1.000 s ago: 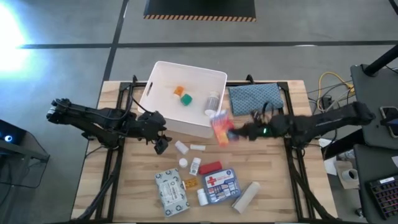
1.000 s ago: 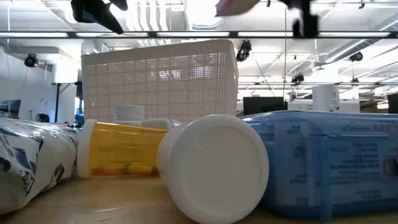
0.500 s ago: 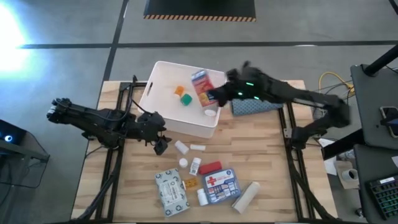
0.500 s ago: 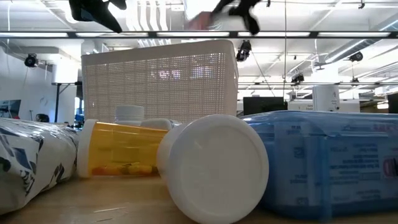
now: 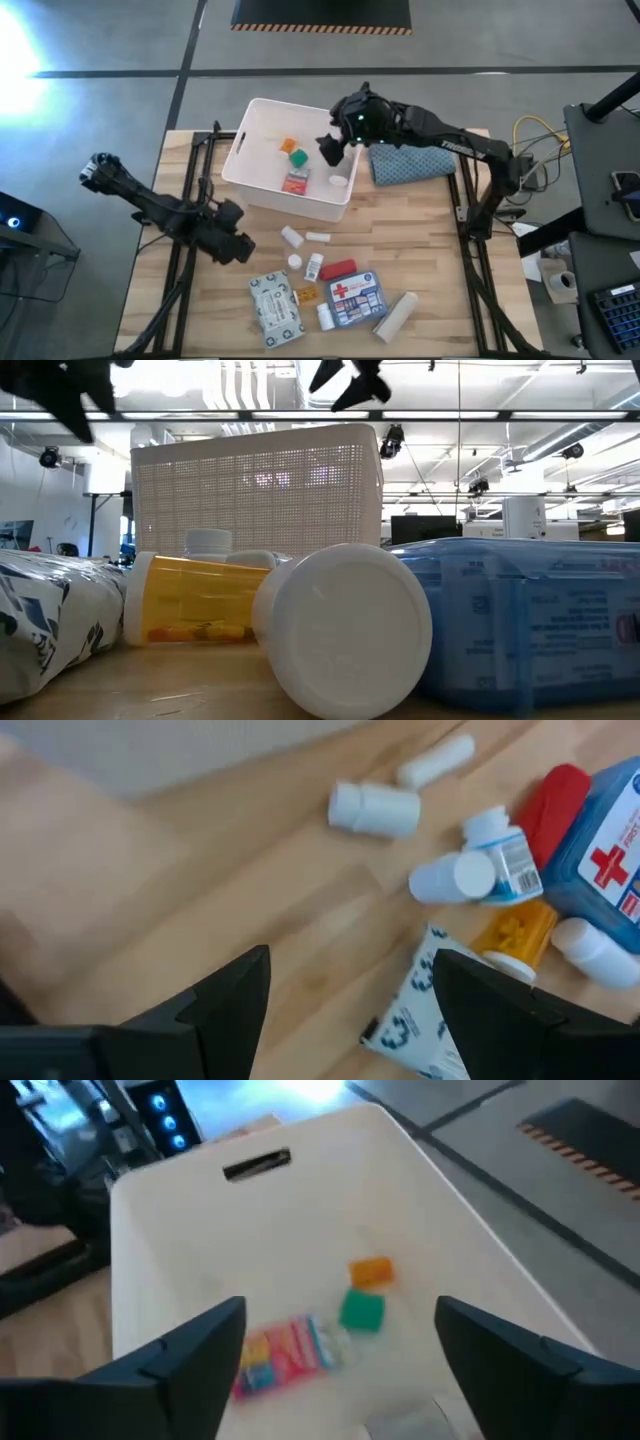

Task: Pick & place medical supplies in basket/bin
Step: Put the top small white pill bottle into the white bin

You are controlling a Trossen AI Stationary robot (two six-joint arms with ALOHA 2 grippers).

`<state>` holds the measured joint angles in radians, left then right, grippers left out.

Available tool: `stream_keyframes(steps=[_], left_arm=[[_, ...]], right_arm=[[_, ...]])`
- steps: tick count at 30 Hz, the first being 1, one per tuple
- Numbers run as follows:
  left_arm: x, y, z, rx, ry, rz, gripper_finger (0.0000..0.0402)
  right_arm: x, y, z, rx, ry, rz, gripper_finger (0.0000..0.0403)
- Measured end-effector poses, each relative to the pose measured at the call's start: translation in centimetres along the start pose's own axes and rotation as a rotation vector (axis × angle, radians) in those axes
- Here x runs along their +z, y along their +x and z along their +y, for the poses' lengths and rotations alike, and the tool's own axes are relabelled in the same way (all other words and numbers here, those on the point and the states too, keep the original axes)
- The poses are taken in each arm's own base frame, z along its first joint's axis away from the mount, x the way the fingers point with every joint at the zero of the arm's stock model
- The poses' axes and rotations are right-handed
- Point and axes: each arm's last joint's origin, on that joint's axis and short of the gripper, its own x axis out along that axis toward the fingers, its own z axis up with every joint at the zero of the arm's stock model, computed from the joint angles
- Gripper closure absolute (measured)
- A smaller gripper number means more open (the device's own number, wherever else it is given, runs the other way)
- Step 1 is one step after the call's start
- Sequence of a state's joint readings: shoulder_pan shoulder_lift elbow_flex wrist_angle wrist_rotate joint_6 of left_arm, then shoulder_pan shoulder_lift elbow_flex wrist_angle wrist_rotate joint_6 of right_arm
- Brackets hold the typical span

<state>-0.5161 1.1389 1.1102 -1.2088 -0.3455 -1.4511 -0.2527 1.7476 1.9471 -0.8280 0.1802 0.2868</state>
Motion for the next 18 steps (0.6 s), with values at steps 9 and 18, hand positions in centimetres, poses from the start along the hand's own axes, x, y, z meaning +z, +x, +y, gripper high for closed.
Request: stream_keyframes(steps=[9,18], left_arm=[[-2.7,6.0,-0.1,-0.155,0.093,-0.053,0.0144],[-2.9,9.9,1.1,-0.130,0.844,-0.240,0.0144]], right_arm=[[-4.3,-3.9,1.6,-0.028,-0.191,0.325,0.0066],[-9.8,-6.8,2.7,-0.054,-0.303,0.385,0.0075]])
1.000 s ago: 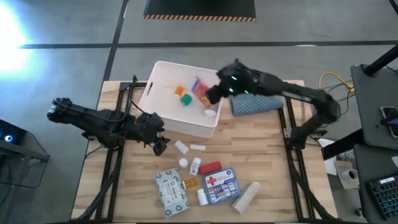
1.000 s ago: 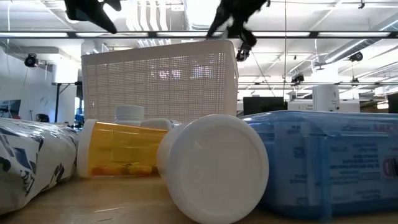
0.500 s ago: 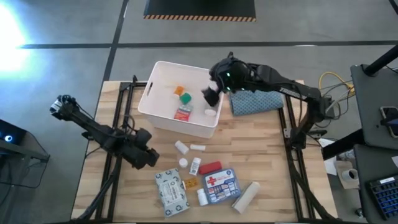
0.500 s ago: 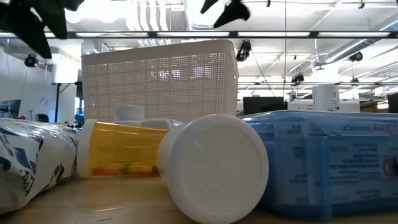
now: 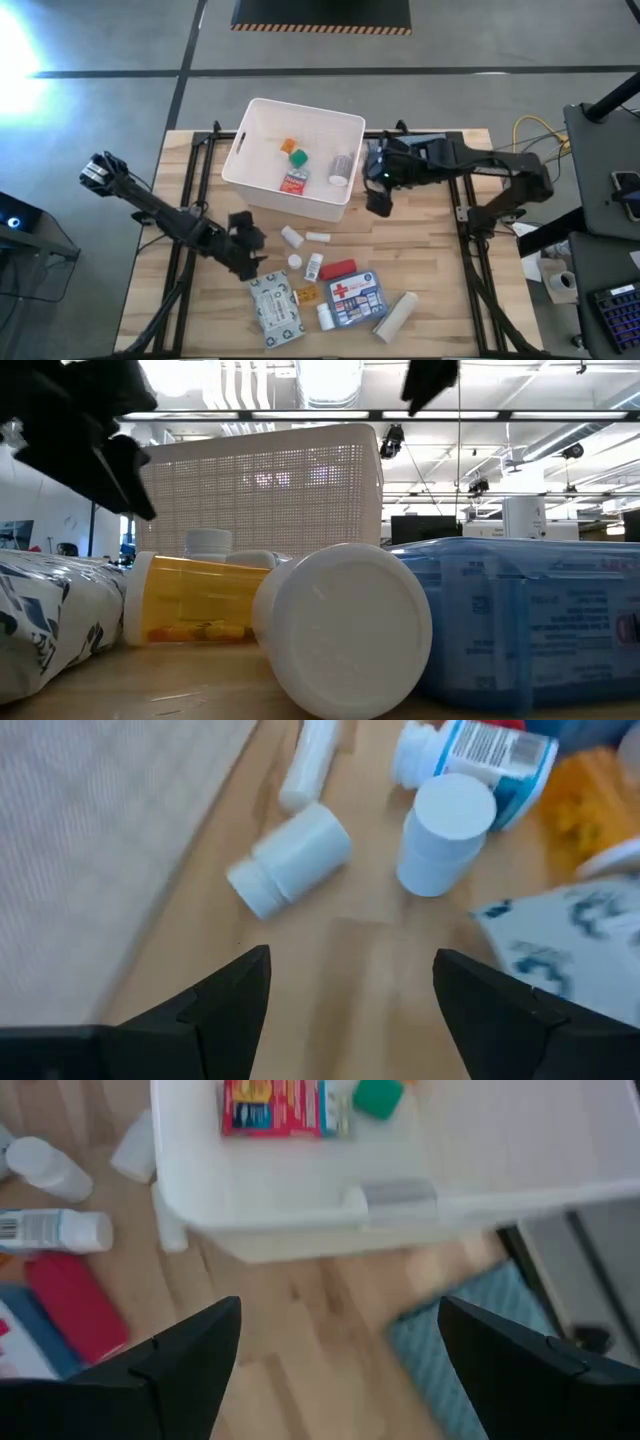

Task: Pick & place medical supplies in basket/bin
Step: Put the top small white pill bottle into the white bin

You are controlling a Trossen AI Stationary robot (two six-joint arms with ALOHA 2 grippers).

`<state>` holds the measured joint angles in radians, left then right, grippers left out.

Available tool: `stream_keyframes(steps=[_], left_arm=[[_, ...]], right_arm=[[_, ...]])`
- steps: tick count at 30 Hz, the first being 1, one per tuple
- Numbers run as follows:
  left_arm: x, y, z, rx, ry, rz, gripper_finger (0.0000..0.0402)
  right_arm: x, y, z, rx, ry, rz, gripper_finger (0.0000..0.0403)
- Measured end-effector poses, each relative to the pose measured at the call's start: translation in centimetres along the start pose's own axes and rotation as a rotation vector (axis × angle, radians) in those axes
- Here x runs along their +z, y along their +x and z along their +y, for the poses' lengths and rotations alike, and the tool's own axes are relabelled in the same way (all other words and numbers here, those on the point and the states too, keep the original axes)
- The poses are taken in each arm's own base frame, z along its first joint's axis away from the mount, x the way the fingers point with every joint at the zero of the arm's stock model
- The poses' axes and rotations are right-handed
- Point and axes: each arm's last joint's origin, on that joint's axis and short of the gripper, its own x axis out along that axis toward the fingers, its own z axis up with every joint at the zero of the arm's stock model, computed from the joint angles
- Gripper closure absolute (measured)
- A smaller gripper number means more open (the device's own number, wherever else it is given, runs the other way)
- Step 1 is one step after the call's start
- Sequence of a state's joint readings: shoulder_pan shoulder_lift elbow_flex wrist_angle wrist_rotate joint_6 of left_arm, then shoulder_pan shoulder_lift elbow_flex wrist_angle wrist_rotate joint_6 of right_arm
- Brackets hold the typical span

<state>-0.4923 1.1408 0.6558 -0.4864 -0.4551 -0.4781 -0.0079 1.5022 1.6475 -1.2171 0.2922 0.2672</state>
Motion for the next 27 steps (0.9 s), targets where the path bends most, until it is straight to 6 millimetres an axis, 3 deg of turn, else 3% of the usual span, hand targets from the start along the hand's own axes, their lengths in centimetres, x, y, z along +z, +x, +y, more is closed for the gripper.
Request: stream_keyframes(steps=[6,11,19,27], left_arm=[[1.4,0.9,2.0,0.062,0.194,-0.027,0.0144],[2.9,2.2,3.3,0.044,0.326,-0.016,0.0144],[4.3,5.8,2.6,-0.029,0.554,0.072,0.0144],[4.6,10.7,1.6,-0.034,0.637,0.231,0.0144]], right_arm=[[-3.4,-0.2,-0.3,0.000,0.151,0.037,0.0076],[-4.9,-0.7,-0.7,0.013,0.255,0.013,0.0076],[-5.2,-1.3,-0.9,0.045,0.323,-0.051,0.0076],[-5.1,-1.3,-0.9,0.049,0.328,-0.061,0.0076]])
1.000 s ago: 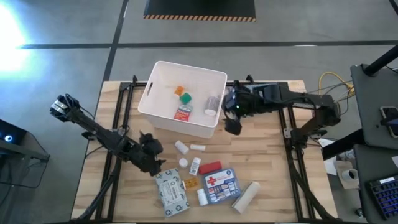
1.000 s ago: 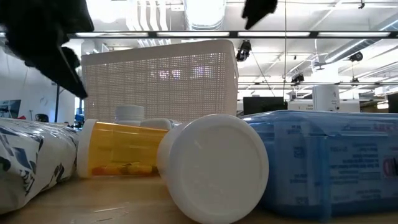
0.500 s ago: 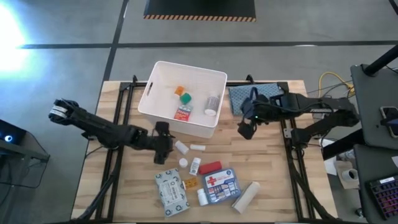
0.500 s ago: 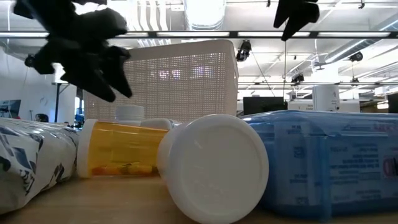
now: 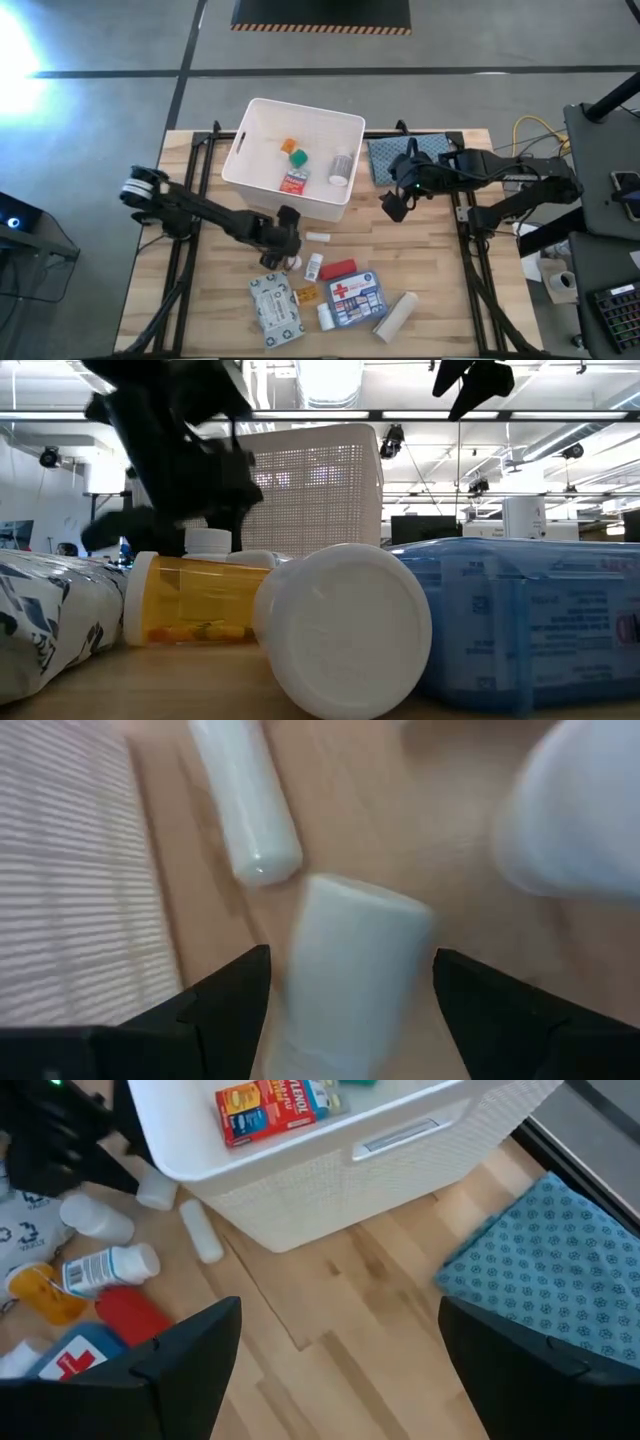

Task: Pick & place medical supplies in basket/bin
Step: Put the top small white pill bottle into the white bin

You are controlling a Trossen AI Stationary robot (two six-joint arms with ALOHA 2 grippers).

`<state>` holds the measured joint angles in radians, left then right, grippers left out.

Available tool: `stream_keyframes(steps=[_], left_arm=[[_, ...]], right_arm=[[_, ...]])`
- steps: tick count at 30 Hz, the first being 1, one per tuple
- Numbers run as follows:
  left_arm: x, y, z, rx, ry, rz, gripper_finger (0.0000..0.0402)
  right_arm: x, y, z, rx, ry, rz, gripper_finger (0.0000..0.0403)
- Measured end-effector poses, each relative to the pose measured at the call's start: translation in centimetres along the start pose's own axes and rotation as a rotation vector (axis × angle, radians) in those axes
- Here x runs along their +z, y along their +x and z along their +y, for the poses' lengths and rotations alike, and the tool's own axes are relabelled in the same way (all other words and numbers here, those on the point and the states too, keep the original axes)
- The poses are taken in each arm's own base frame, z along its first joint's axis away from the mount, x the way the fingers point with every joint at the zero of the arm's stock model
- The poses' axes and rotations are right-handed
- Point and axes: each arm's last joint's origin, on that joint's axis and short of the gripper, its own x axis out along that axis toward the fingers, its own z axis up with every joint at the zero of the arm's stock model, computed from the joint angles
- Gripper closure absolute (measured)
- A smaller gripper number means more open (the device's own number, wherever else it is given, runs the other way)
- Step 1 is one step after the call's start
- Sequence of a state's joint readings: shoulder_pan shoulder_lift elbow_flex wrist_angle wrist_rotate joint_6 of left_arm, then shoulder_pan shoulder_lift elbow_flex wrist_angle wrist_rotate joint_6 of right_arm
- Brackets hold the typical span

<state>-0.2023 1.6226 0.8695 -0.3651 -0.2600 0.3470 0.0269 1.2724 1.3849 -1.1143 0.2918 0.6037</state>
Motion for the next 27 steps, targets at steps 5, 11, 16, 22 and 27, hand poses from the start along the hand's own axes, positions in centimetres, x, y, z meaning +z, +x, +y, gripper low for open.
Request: stream_keyframes(steps=[5,11,16,22,27], left_arm=[[1.3,1.2,0.9,-0.099,-0.013,0.077,0.0146],[1.1,0.7,1.4,-0.185,-0.052,0.206,0.0210],[1.1,-2.2,2.0,-0.187,-0.187,0.276,0.0241],[1.5,-10.3,3.2,-0.119,-0.451,0.126,0.0241],[1.1,-19.4,6.2,0.155,-0.642,-0.231,0.0241]], right_arm=[[0.0,0.0,0.0,-0.001,0.010,0.000,0.0076],[0.0,0.0,0.0,-0.001,-0.002,0.001,0.0076],[-0.7,-0.2,0.2,0.058,-0.009,0.093,0.0076],[-5.1,0.8,1.0,0.144,-0.009,0.457,0.0076],[-7.8,3.2,2.1,0.190,0.038,0.462,0.0076]])
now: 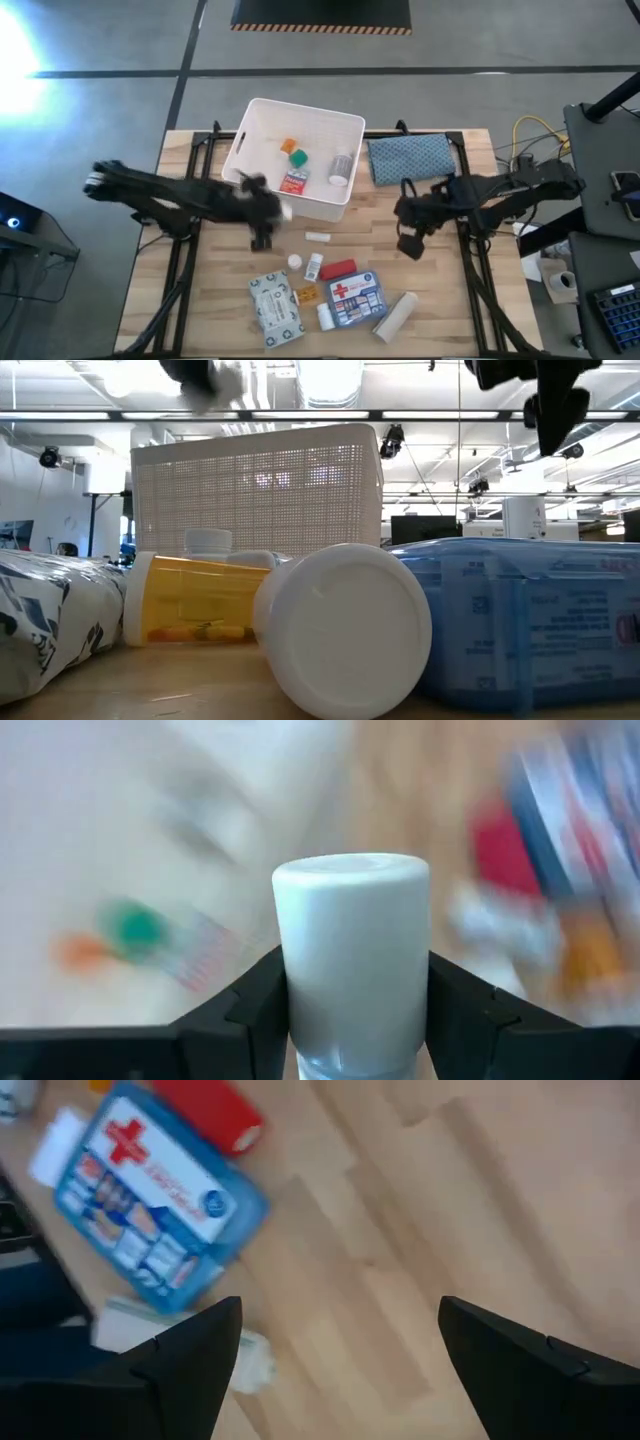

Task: Pick & place medical supplies in basket/bin
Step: Put the top small white pill bottle into the white bin, then put the white bandage roll into the white bin

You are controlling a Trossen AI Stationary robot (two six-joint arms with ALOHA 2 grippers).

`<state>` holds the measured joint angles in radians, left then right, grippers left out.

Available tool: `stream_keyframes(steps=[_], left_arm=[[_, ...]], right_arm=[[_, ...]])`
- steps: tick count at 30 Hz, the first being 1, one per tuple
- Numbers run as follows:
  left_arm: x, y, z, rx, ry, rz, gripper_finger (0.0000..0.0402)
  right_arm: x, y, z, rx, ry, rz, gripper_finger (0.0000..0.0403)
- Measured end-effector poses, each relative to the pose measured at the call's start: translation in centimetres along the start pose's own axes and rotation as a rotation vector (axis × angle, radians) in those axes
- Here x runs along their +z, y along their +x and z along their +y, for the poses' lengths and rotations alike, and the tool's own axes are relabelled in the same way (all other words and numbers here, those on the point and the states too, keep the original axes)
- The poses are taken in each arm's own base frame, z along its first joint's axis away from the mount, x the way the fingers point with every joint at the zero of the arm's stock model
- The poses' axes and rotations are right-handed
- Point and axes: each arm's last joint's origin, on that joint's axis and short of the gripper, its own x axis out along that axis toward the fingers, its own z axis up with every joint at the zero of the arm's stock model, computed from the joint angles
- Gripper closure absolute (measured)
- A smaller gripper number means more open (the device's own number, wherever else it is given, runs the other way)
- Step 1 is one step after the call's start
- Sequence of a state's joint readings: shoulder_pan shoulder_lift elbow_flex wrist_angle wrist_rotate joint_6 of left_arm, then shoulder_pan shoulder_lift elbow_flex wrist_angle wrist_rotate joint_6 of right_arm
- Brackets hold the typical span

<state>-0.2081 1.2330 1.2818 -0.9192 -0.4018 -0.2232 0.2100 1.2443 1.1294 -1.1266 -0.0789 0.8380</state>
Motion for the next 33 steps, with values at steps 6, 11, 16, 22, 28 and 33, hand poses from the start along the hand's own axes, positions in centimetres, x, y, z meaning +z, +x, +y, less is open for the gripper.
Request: stream_keyframes(steps=[6,11,16,22,28,33], left_arm=[[2.7,-2.3,6.8,0.310,-0.028,-0.220,0.0235],[3.8,1.8,12.5,0.363,-0.044,-0.180,0.0194],[4.5,6.3,15.6,0.346,0.006,-0.094,0.0128],[5.2,5.0,14.2,0.252,0.034,0.183,0.0097],[5.7,-1.6,8.0,0.103,-0.019,0.072,0.0095],[3.0,-5.7,4.0,0.070,-0.207,0.010,0.0094]], right_arm=[[-2.9,2.9,1.0,0.031,-0.073,0.080,0.0076],[-6.8,4.0,3.1,0.093,-0.482,0.154,0.0076],[-9.0,5.7,5.7,0.162,-0.778,0.114,0.0076],[-10.4,8.7,8.0,0.101,-0.858,0.180,0.0076],[-10.2,11.0,9.6,0.025,-0.973,0.096,0.0076],[-10.0,12.3,9.7,0.069,-0.967,-0.033,0.0076]])
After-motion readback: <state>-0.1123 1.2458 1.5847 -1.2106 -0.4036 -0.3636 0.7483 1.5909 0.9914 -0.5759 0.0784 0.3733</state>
